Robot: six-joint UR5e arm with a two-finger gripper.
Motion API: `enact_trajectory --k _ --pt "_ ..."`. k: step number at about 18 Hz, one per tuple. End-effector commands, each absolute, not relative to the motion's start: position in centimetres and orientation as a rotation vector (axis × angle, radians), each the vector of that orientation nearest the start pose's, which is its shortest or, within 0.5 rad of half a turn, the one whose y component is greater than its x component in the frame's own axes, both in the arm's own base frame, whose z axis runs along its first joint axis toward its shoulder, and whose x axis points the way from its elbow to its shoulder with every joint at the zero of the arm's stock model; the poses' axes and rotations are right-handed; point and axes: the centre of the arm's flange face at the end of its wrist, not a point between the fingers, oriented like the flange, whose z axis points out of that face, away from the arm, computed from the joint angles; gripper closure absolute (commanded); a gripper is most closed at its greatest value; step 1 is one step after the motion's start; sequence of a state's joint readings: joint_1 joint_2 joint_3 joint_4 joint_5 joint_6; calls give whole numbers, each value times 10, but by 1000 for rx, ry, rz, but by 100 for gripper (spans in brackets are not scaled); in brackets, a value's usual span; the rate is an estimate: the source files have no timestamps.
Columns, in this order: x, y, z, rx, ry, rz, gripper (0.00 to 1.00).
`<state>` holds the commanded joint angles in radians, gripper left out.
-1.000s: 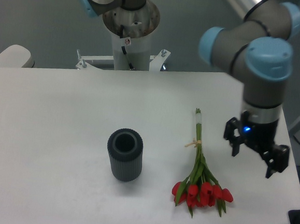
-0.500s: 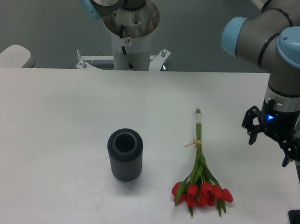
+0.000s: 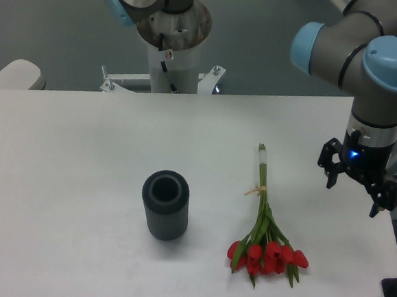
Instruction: Place the flowers on the table
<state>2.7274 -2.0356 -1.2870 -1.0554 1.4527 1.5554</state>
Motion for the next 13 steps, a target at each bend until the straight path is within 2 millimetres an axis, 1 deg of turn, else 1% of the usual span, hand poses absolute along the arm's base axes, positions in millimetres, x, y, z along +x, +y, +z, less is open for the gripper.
enact_trajectory --k 4,13 --pt "-584 420 408 -2859 616 443 0" --pt "-586 420 409 -2860 616 458 0"
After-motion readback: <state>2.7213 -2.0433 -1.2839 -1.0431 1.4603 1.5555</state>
